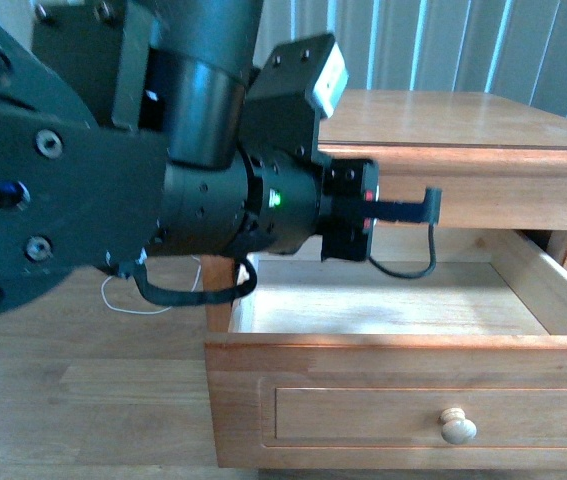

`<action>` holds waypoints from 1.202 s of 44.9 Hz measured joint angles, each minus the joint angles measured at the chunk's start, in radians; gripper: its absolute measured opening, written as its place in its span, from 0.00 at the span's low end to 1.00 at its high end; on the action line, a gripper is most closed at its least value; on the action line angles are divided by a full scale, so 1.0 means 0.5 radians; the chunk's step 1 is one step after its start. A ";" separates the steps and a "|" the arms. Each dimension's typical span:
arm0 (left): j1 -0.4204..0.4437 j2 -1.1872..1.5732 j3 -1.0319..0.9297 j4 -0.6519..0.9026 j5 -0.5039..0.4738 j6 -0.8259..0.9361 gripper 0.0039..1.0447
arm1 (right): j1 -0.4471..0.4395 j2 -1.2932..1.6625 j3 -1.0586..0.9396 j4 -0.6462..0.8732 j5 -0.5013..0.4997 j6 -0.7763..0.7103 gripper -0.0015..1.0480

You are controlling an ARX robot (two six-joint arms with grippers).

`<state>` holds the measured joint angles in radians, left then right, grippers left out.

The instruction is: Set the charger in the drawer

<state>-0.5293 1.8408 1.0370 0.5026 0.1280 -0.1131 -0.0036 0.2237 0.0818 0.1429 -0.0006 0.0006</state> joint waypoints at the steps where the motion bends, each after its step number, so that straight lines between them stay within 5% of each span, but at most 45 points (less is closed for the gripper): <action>1: 0.004 0.027 0.004 -0.003 0.001 0.003 0.22 | 0.000 0.000 0.000 0.000 0.000 0.000 0.92; 19: 0.050 0.584 0.466 -0.076 -0.024 -0.008 0.22 | 0.000 0.000 0.000 0.000 0.000 0.000 0.92; 38: 0.051 0.304 0.266 0.103 -0.284 -0.079 0.96 | 0.000 0.000 0.000 0.000 -0.001 0.000 0.92; 54: 0.172 -0.623 -0.323 0.156 -0.657 -0.161 0.94 | 0.000 0.000 0.000 0.000 0.000 0.000 0.92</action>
<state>-0.4431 1.5291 0.8757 0.5808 -0.2005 -0.1936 -0.0036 0.2237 0.0818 0.1429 -0.0006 0.0006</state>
